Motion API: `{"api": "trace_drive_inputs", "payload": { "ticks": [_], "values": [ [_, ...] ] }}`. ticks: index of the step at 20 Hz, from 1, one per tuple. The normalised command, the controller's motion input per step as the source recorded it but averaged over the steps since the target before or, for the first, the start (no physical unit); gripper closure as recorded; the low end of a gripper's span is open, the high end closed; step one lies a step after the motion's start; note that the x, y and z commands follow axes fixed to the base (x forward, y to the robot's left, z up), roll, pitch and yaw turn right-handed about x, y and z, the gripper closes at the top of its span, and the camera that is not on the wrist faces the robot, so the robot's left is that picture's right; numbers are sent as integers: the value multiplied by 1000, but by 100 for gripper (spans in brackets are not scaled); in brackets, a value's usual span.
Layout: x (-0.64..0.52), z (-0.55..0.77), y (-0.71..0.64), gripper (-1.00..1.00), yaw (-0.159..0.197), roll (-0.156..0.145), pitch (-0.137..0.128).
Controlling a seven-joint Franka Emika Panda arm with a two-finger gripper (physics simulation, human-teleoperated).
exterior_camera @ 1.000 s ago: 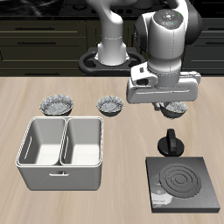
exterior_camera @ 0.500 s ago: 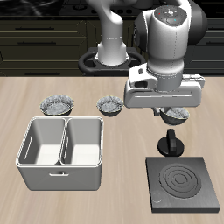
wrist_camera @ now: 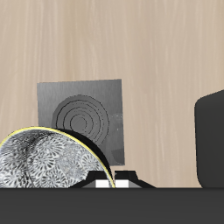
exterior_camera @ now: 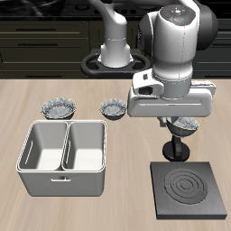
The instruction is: Place the smallest bowl on the flat stove
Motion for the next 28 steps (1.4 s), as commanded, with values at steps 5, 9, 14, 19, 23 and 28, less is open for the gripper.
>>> {"api": "trace_drive_inputs", "payload": {
  "ticks": [5, 9, 14, 19, 23, 28],
  "values": [
    [245, 105, -33, 100, -6, -31, -48],
    [97, -86, 64, 100, 0, 14, 5],
    [93, -165, 74, 100, 5, 18, 15],
    [91, -330, 99, 100, 41, 12, 10],
    [104, -342, 1, 100, 13, 7, 26],
    [170, -439, 12, 100, 52, -6, 32]
  ]
}}
